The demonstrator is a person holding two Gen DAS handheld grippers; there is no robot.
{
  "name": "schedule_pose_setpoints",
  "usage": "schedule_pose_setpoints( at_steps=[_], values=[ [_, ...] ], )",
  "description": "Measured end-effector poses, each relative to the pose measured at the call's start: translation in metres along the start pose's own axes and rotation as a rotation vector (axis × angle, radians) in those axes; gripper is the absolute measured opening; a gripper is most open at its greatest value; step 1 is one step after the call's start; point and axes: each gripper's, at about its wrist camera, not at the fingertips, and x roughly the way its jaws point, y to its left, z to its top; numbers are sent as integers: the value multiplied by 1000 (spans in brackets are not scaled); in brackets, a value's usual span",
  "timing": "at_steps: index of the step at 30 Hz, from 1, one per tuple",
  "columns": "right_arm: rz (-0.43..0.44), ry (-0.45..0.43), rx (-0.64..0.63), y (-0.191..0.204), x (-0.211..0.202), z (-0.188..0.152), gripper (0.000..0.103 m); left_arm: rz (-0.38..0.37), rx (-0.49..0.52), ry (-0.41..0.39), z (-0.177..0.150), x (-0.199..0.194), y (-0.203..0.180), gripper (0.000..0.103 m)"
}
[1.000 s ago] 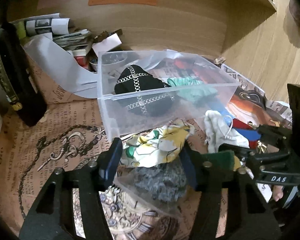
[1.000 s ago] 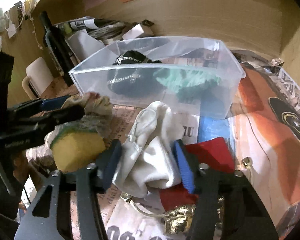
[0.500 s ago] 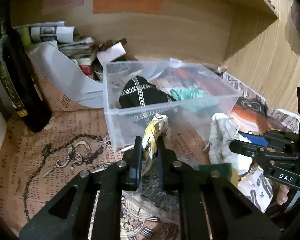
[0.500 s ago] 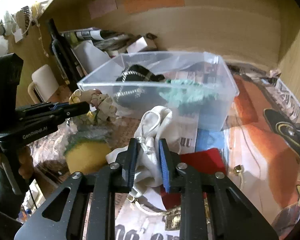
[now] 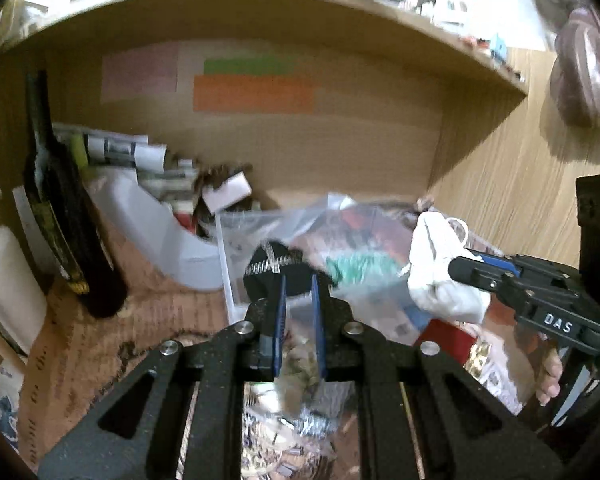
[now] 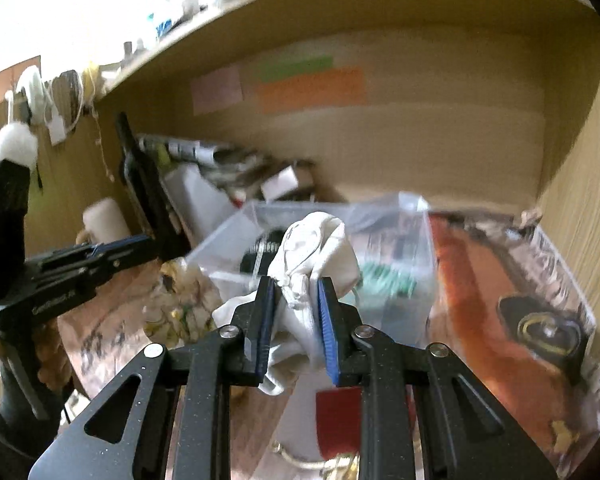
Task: Organize soft objects
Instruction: 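Grasp the white cloth with the right tool while the left tool grasps the floral fabric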
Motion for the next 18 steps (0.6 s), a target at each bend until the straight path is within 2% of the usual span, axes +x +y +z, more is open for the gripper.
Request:
schedule_pose_setpoints(
  at_steps=[5, 6, 7, 8, 9, 10, 14, 15, 18],
  values=[
    [-7, -40, 7, -4, -1, 13, 20, 10, 18, -2, 4, -3, 2, 14],
    [-7, -40, 8, -5, 0, 14, 20, 14, 21, 14, 3, -1, 4, 21],
    [-8, -37, 10, -6, 2, 14, 20, 22, 18, 29, 0, 1, 6, 34],
    [-8, -33, 11, -6, 2, 13, 20, 37, 10, 45, -3, 5, 10, 43],
    [-8, -27, 12, -7, 4, 13, 20, 46, 2, 61, -8, 8, 15, 60],
    [-8, -21, 13, -8, 6, 11, 20, 48, -8, 83, -13, 12, 19, 67],
    [-7, -1, 25, -11, 11, 7, 20, 16, -33, 204, -31, 38, 30, 76],
    [-8, 4, 29, -12, 12, 6, 20, 5, -40, 235, -36, 46, 32, 82],
    [-8, 19, 32, -13, 15, 4, 20, -11, -69, 307, -47, 66, 36, 83]
  ],
)
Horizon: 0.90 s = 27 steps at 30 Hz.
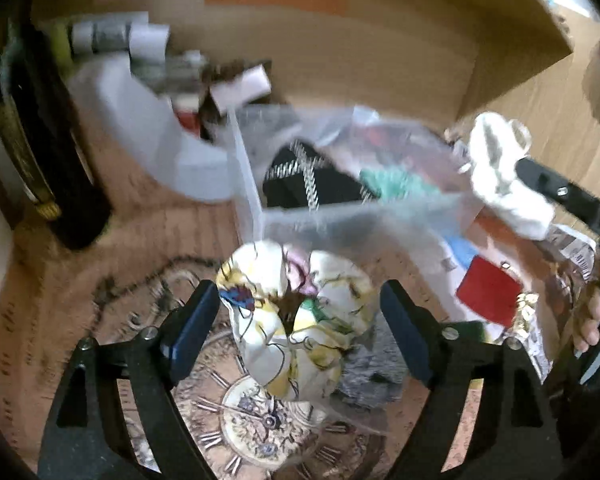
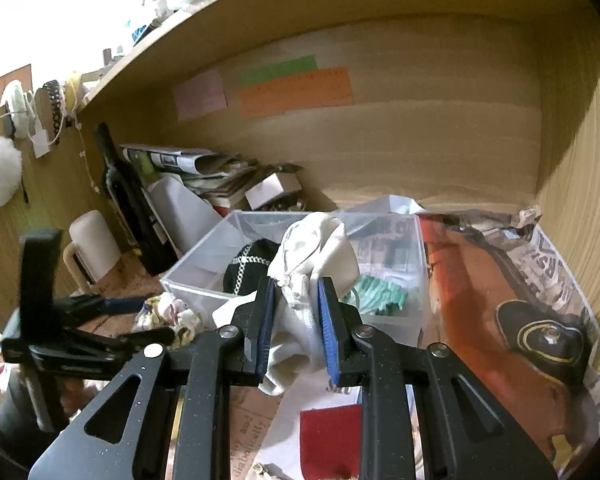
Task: Organize soft objects
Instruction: 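Grasp the white cloth with the right tool while the left tool grasps the floral fabric, then lower the white cloth and floral fabric into the clear box and release both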
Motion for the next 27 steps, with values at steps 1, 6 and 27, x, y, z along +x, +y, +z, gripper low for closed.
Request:
schedule_pose_setpoints(
  at_steps=[1, 6, 27],
  values=[
    [-2, 4, -1, 0, 0, -1, 20, -7, -10, 15, -1, 6, 1, 83],
    [-11, 17, 4, -3, 2, -2, 20, -36, -37, 34, -3, 21, 3, 82],
    [-25, 7, 11, -8, 2, 3, 21, 14, 23, -86, -8, -28, -10, 18]
  ],
)
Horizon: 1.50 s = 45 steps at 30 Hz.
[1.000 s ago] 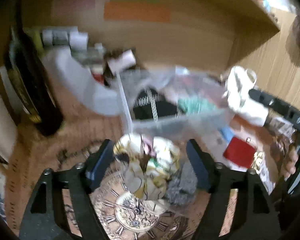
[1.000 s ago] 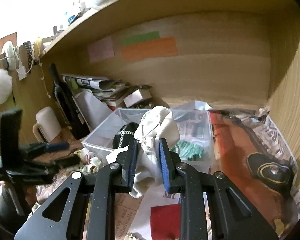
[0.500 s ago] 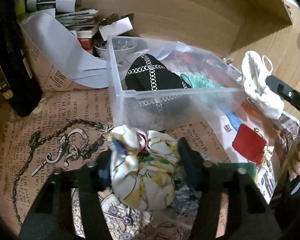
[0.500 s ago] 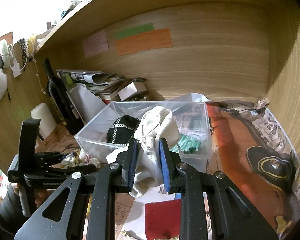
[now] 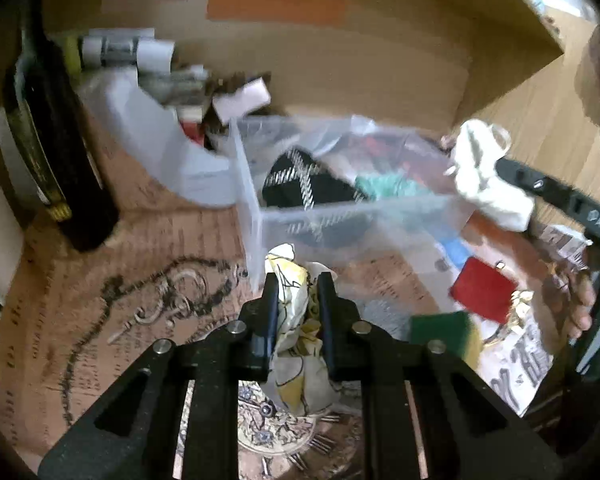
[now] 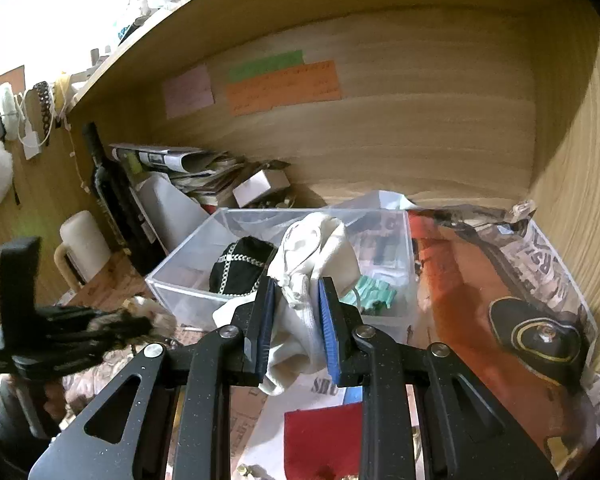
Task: Organize soft objects
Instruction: 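Lower the white cloth and floral fabric into the clear box and release both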
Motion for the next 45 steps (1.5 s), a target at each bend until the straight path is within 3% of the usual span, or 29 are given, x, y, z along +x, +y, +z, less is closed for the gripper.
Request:
schedule_pose_setpoints(
  at_steps=[7, 13, 22, 29, 32, 34, 37, 39, 43, 45],
  values=[
    [-10, -28, -43, 5, 2, 18, 22, -31, 26, -111, 35, -25, -9, 18],
    [-17, -12, -101, 11, 17, 31, 22, -29, 38, -134, 66, -10, -12, 18],
    [-22, 128, -168, 13, 66, 33, 22, -28, 37, -56, 97, 41, -12, 18],
    [-12, 252, -169, 8, 101, 27, 22, -25, 61, 45, 101, 85, -16, 18],
    [-18, 285, -187, 10, 108, 23, 22, -12, 74, 71, 99, 97, -17, 21],
    [-21, 304, -194, 11, 111, 21, 23, -2, 77, 85, 99, 100, -18, 31],
    [-29, 313, -194, 10, 110, 20, 35, 5, 73, 93, 97, 100, -17, 44],
    [-40, 298, -191, 9, 105, 21, 51, 13, 70, 89, 97, 99, -16, 50],
    [-52, 251, -193, 10, 88, 24, 55, 24, 76, 64, 97, 86, -16, 51],
    [-58, 223, -199, 11, 78, 26, 62, 29, 76, 38, 97, 74, -17, 54]
  ],
)
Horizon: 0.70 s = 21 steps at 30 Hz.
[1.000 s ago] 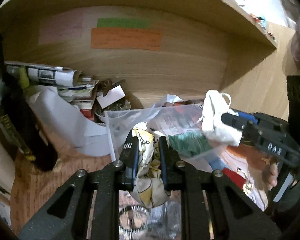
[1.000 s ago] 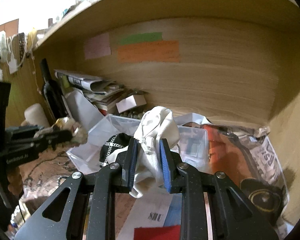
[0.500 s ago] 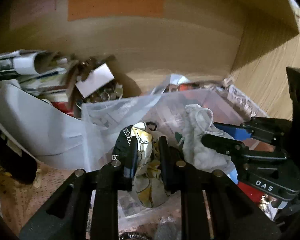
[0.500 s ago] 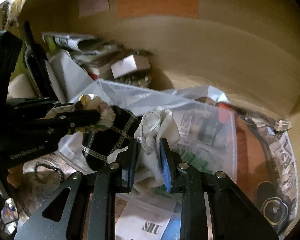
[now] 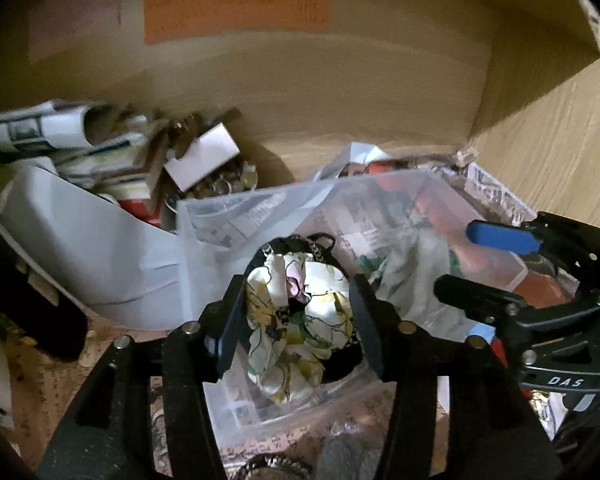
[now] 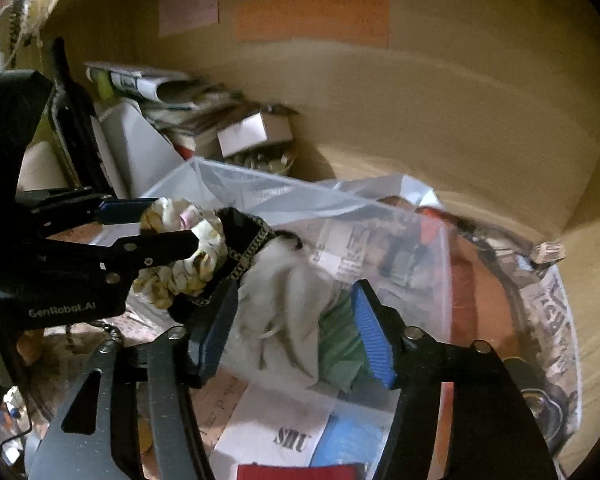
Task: Organize soft objects
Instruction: 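Lower the white cloth and floral fabric into the clear box and release both, then grasp the yellow-green sponge with the left tool while the right tool grasps the gold fabric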
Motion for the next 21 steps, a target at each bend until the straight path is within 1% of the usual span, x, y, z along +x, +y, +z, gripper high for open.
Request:
schedule_pose_setpoints(
  at_steps=[2, 6, 7, 8, 9, 10, 11, 14, 17, 21],
  values=[
    [-15, -47, -5, 1, -16, 0, 69, 2, -4, -39, -1, -17, -1, 58],
    [-29, -124, -4, 2, -49, -2, 72, 15, -2, -105, -2, -46, -3, 66],
    [-32, -139, -2, 2, -54, -2, 73, 20, -1, -126, -4, -56, -4, 69],
    [-35, -159, 2, 1, -61, -4, 78, 22, 0, -139, -6, -63, -5, 71],
    [-40, -180, 6, 1, -69, -6, 81, 22, -1, -152, -8, -70, -5, 76],
    [-47, -200, 9, 1, -78, -9, 82, 19, -3, -160, -10, -77, -6, 80],
    [-54, -214, 12, 1, -85, -12, 82, 3, -3, -168, -14, -85, -8, 81],
    [-58, -231, 19, 2, -99, -23, 83, -19, 4, -169, -24, -96, -13, 82],
    [-69, -221, 24, 2, -103, -36, 83, -39, 8, -150, -37, -100, -18, 82],
    [-69, -164, 47, 1, -97, -60, 83, -71, 4, -110, -56, -97, -29, 82]
  ],
)
